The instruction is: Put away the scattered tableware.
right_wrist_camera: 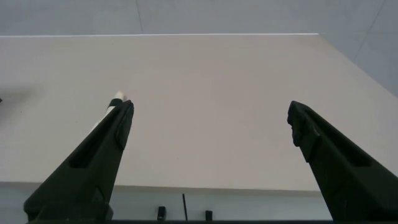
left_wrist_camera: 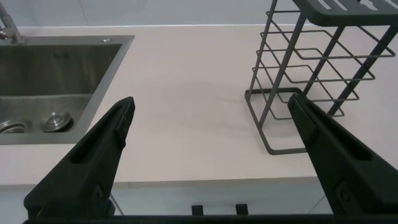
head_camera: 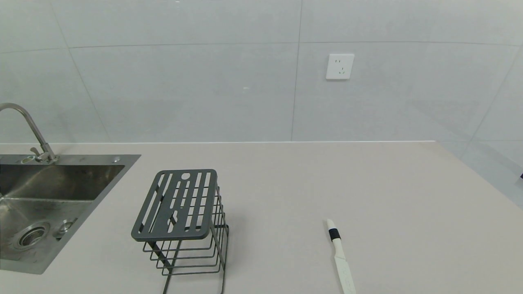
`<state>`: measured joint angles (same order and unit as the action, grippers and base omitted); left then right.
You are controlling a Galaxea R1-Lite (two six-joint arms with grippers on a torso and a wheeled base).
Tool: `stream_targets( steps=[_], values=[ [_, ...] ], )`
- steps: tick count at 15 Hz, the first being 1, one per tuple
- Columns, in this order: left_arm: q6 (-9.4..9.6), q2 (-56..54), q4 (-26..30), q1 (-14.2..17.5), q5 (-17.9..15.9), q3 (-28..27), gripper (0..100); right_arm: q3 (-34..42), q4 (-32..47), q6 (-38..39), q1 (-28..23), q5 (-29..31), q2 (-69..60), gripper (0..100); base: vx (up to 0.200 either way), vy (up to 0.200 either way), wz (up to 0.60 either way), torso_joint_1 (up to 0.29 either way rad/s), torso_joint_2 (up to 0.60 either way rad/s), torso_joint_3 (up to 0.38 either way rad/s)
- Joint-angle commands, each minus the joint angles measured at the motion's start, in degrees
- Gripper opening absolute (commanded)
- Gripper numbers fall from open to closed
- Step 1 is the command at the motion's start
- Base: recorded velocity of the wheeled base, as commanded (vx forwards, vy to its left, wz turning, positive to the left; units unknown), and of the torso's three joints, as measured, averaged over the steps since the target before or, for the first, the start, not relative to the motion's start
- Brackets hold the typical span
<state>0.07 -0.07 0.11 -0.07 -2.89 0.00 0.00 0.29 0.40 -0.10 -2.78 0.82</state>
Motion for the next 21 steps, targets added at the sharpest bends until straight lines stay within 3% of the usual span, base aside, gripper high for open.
stream_targets(
  steps=[1, 5, 14, 15, 16, 17, 18, 20, 21],
  values=[
    [0.01, 0.07, -0.02, -0.01, -0.01, 0.0, 100, 0.0, -0.03, -0.05, 0.01, -0.03, -0.03, 100, 0.0, 0.0, 0.0, 0.129, -0.33, -0.188],
    [0.28, 0.07, -0.11, -0.01, -0.1, 0.0, 100, 0.0, -0.03, 0.13, 0.01, -0.03, -0.03, 100, 0.0, 0.0, 0.0, 0.148, -0.37, -0.215],
    [-0.07, 0.07, -0.2, 0.07, -0.1, 0.0, 100, 0.0, -0.03, -0.31, 0.01, -0.12, -0.03, 100, 0.0, 0.0, 0.0, 0.003, -0.01, -0.003],
    [0.01, 0.07, -0.2, 0.07, -0.1, 0.0, 100, 0.0, -1.0, -0.23, 0.01, -0.03, -0.03, 100, 0.0, 0.0, 0.0, 0.0, 0.0, 0.0],
    [0.01, 0.07, -0.2, 0.07, -0.1, 0.0, 100, 0.0, -6.71, -0.23, -0.08, -0.12, -0.03, 100, 0.0, 0.0, 0.0, 0.0, 0.0, 0.0],
    [0.1, 0.07, -0.2, 0.07, -0.1, 0.0, 100, 0.0, -13.48, -2.07, -0.08, -1.09, 0.06, 100, 0.0, 0.0, 0.0, 0.0, 0.0, 0.0],
    [0.19, 0.07, -0.11, 0.07, -0.19, 0.0, 100, -0.26, -13.3, -3.48, -0.08, -2.49, -0.03, 100, 0.0, 0.0, 0.0, 0.0, 0.0, 0.0],
    [0.19, 0.07, -0.2, 0.07, -0.1, 0.0, 100, -4.66, -4.42, -3.92, 0.01, -11.46, 2.08, 100, 0.0, 0.0, 0.0, 0.0, 0.0, 0.0],
    [0.19, 0.07, -0.2, 0.07, -0.1, 0.0, 100, -5.98, -2.23, -3.92, 0.1, -12.95, 2.96, 100, 0.0, 0.0, 0.0, 0.0, 0.0, 0.0]
  ],
)
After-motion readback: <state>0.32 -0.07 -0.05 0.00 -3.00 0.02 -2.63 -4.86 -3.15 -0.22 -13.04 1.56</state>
